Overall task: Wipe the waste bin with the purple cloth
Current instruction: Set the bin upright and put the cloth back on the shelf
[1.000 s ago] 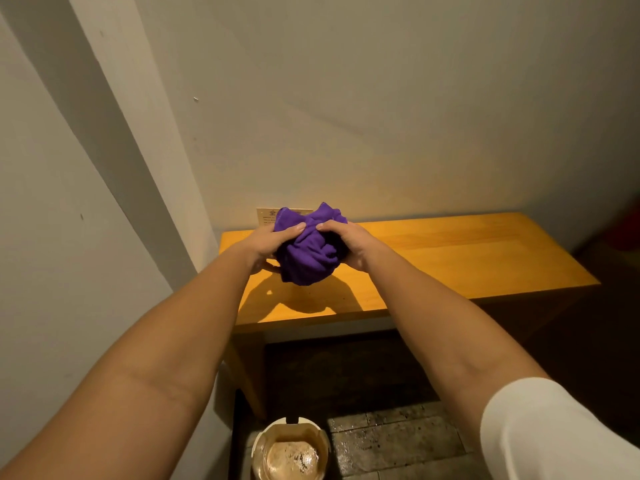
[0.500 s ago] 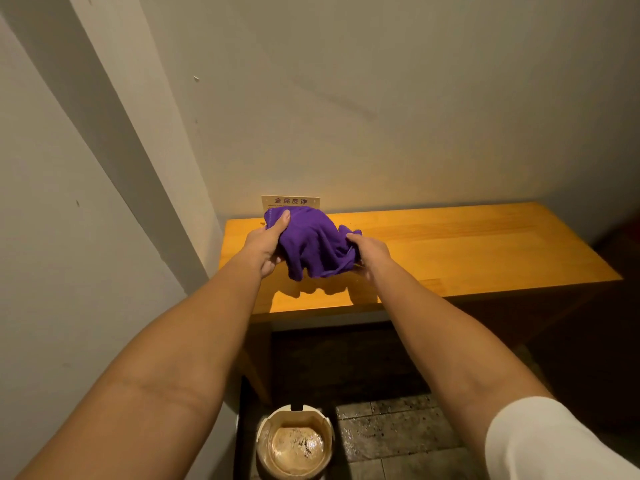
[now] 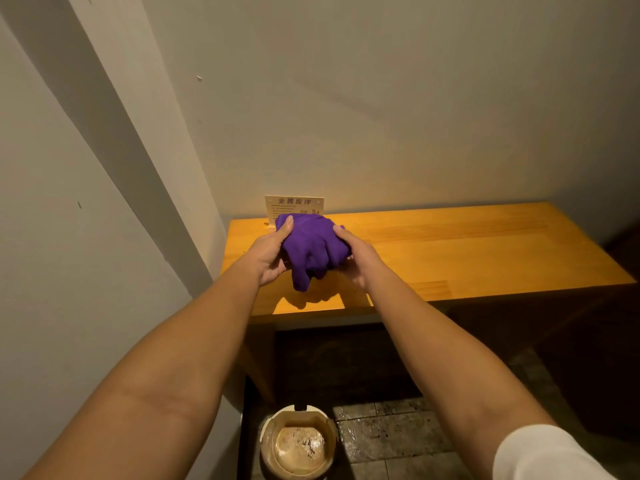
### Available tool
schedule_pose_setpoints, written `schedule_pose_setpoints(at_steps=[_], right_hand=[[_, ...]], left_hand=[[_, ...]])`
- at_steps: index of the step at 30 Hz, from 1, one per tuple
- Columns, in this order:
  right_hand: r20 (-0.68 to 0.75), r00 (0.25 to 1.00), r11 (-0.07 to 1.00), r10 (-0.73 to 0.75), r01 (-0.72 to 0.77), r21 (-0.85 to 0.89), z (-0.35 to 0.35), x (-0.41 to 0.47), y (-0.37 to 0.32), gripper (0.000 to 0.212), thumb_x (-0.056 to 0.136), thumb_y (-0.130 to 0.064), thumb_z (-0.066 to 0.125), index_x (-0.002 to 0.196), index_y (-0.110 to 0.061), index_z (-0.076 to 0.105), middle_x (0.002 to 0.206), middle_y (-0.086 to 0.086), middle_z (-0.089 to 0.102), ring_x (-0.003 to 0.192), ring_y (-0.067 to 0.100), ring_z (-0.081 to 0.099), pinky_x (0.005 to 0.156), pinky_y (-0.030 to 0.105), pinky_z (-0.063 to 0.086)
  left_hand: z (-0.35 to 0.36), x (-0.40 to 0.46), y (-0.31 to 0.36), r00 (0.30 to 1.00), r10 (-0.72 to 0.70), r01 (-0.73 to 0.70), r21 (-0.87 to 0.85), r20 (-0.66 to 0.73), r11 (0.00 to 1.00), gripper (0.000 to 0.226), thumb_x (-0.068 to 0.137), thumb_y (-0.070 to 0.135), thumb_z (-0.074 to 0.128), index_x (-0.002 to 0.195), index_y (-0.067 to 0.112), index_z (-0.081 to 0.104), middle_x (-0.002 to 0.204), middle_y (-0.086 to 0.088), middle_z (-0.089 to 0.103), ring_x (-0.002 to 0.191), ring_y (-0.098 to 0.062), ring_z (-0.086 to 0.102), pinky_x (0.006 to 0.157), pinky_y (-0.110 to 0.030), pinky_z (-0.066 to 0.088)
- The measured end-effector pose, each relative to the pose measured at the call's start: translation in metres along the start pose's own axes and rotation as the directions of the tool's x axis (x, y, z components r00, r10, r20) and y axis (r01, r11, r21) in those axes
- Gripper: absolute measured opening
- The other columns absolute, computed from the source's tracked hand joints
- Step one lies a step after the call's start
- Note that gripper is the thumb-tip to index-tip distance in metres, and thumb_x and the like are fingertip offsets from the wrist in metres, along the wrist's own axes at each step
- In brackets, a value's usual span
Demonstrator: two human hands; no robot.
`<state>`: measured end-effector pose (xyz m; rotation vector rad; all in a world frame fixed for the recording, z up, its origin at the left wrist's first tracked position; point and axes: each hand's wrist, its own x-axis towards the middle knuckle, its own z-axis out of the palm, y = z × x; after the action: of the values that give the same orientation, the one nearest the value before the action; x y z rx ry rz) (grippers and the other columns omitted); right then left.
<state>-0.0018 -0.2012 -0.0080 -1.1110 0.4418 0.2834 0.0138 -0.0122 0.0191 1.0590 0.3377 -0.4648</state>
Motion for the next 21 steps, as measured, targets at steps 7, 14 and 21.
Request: schedule_pose_setpoints(at_steps=[7,14,21], right_hand=[[-0.231,0.973,0.997,-0.029,0.012,-0.074,-0.010,0.022,0.000,0.038,0.085,-0.024,0.085,0.113,-0.006,0.067,0.111,0.014,0.074,0.102,0.032,0.072,0.087,0.048,0.063],[-0.425,0.866,0.793,-0.262,-0.057,-0.606,-0.028,0.047,0.025,0.047,0.084,-0.034,0.085,0.119,-0.016,0.059,0.123,0.008,0.066,0.101,0.024,0.060,0.088,0.036,0.053],[0.319,0.775,-0.020,-0.546,0.368,-0.929,-0.023,0.043,0.019,0.058,0.086,-0.068,0.062,0.126,-0.026,0.065,0.132,-0.001,0.064,0.125,0.021,0.053,0.100,0.041,0.048]], left_hand=[[-0.001,0.016,-0.021,0.980,0.066,-0.001,0.331,-0.185,0.944,0.026,0.098,0.036,0.068,0.115,0.016,0.065,0.111,-0.006,0.073,0.096,-0.023,0.071,0.068,-0.038,0.062],[-0.020,0.035,-0.045,0.928,0.144,0.115,0.633,-0.343,0.766,0.044,0.098,0.026,0.069,0.129,0.003,0.049,0.127,-0.024,0.063,0.105,-0.041,0.069,0.068,-0.045,0.062],[-0.025,0.034,-0.040,0.773,0.582,-0.169,0.966,0.254,-0.197,0.042,0.090,0.036,0.070,0.126,0.017,0.058,0.126,-0.009,0.059,0.114,-0.028,0.057,0.092,-0.038,0.048]])
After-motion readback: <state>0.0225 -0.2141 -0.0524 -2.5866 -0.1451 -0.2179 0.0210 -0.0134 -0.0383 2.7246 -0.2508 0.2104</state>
